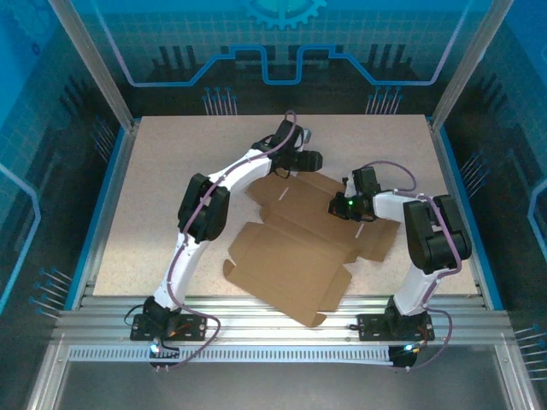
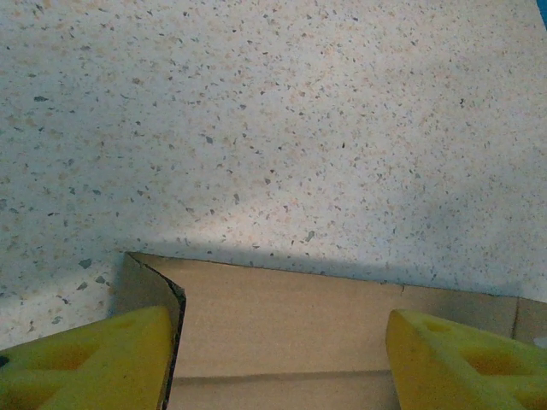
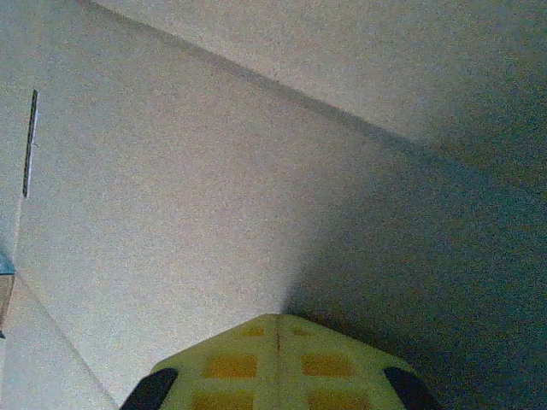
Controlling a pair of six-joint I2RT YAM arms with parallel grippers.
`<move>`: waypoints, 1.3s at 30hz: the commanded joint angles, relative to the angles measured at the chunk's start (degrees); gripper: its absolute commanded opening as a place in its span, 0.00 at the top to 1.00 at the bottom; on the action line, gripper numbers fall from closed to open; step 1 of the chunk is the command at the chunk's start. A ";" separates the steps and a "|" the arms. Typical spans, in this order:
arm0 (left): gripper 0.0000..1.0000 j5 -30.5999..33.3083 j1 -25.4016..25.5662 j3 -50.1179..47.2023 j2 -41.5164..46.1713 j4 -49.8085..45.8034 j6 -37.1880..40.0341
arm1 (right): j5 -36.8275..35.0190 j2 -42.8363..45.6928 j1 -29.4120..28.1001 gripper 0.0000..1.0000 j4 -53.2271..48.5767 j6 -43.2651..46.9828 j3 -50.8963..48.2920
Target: Fold the paper box
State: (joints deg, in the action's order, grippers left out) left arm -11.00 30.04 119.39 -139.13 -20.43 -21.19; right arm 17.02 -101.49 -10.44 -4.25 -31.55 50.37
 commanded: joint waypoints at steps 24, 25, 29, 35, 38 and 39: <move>0.31 -7.07 -0.19 5.32 -8.92 -0.87 -10.56 | 0.49 -2.06 -0.01 1.00 -1.07 -0.71 0.87; 0.32 -7.10 -0.21 5.36 -9.06 -0.91 -11.01 | 0.56 -2.02 0.06 1.00 -1.16 -0.71 0.87; 0.32 -8.40 -0.85 5.23 -10.09 -0.34 -14.24 | 0.58 -1.97 -0.02 1.00 -1.49 -0.63 1.04; 0.32 -10.80 -1.86 5.16 -11.47 -1.43 -18.09 | 0.46 -1.68 -0.56 1.00 -2.31 -0.53 1.13; 0.31 -12.97 -2.85 4.10 -11.94 -0.28 -20.67 | 0.13 -1.54 -1.14 1.00 -2.68 -0.57 1.36; 0.31 -12.86 -2.88 4.30 -12.00 -0.97 -20.62 | 0.03 -1.53 -1.32 1.00 -2.84 -0.53 1.31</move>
State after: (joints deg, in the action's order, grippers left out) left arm -22.37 28.38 124.42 -147.48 -18.24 -38.70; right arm 17.39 -102.04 -10.70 -4.01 -31.77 51.03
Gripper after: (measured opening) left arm 0.685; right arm 0.064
